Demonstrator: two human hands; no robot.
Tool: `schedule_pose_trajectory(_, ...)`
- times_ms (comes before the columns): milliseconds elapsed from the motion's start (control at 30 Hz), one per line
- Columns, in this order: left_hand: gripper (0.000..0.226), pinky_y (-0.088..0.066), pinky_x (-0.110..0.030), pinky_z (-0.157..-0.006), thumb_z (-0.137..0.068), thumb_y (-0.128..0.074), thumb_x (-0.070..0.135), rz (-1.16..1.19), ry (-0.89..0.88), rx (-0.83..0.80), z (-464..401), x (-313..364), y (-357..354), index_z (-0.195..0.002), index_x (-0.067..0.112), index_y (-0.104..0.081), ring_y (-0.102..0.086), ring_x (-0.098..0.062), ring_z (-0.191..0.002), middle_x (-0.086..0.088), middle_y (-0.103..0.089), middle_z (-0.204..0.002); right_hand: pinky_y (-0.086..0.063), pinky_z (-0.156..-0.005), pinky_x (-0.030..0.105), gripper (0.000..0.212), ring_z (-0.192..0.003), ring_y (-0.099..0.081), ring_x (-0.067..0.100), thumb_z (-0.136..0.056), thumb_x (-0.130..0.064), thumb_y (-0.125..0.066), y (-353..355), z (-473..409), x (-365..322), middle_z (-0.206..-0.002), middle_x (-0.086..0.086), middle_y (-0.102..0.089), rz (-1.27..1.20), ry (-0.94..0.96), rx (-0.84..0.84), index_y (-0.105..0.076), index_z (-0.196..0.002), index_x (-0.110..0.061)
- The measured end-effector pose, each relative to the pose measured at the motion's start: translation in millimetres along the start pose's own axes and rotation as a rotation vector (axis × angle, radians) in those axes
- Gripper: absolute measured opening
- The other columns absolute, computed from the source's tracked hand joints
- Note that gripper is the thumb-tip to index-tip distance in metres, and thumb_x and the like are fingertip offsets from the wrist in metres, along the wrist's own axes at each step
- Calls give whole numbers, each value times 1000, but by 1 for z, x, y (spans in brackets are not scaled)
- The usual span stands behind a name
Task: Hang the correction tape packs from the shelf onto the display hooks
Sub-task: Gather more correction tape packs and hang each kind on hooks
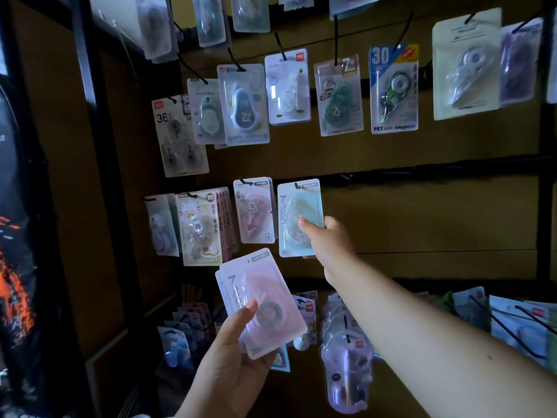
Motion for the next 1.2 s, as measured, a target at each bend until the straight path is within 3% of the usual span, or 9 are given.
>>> schedule_pose_trajectory(267,52,-59,-51,-75,-68,-72,14,-10,-26,-18,0,2,-7,-119,7,-65,-74,-36,-84,-24,-72,-111,-56,-53,26,37,-75,-61,18,-88,-38,-64,-5,-40,14,-108,6,-63,102,-141,93,-57,-110,-8)
schedule_pose_trajectory(367,54,-58,-52,-76,-68,-72,13,1,1,-1,0,0,-8,-121,4,-64,-72,-38,-90,-26,-71,-113,-60,-71,32,47,-69,-60,18,-89,-44,-61,-3,-50,20,-115,7,-60,177,-217,78,-54,-118,-8)
schedule_pose_trajectory(467,59,-57,-53,-79,-70,-71,12,23,36,11,-2,-3,-8,-126,0,-60,-66,-43,-108,-28,-68,-117,-57,-84,35,53,-84,-65,24,-91,-48,-56,0,-54,23,-113,8,-57,268,-233,44,-50,-122,-5)
schedule_pose_trajectory(667,60,-62,-42,-62,-72,-71,13,24,19,23,-2,-2,-7,-130,2,-59,-69,-37,-96,-26,-67,-121,-34,-49,22,60,-64,-47,8,-86,-56,-57,10,-13,17,-89,2,-50,385,-113,69,-44,-117,-7)
schedule_pose_trajectory(767,65,-60,-38,-59,-66,-75,13,24,-9,31,-1,-1,-8,-129,3,-60,-73,-33,-84,-25,-68,-120,-38,-57,24,56,-63,-50,16,-80,-61,-61,5,31,17,-75,14,-51,279,-24,-104,-51,-84,-6)
schedule_pose_trajectory(867,67,-61,-38,-62,-68,-75,14,2,-30,8,0,-1,-12,-132,2,-58,-74,-33,-87,-26,-68,-120,-44,-70,32,85,-81,-60,22,-65,-71,-65,-2,77,28,-98,28,-66,193,-154,-326,-57,-94,8)
schedule_pose_trajectory(967,67,-60,-36,-61,-68,-76,14,-41,-43,-2,3,-2,-16,-131,-3,-57,-74,-34,-88,-29,-69,-116,-38,-68,31,59,-74,-54,15,-58,-63,-74,-3,93,36,-79,5,-62,176,-177,-375,-61,-80,-10)
schedule_pose_trajectory(1100,60,-61,-38,-58,-71,-73,16,-41,-64,29,3,-3,-18,-127,-2,-59,-75,-33,-81,-27,-72,-106,-44,-70,32,41,-74,-64,21,-70,-43,-79,2,91,41,-78,13,-71,74,-173,-320,-67,-79,-5)
schedule_pose_trajectory(1200,56,-61,-43,-72,-79,-66,25,30,-21,53,5,-5,-20,-127,-2,-59,-74,-36,-91,-28,-70,-113,-48,-71,32,31,-78,-69,20,-72,-38,-78,6,91,43,-82,7,-75,1,-179,-291,-68,-77,-9)
Point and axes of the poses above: each hand's wrist, its own z-axis away from the middle knuckle, its own y-axis out of the back of the hand, x = y × z, the point moved 7 cm from there along -z, towards the middle knuckle
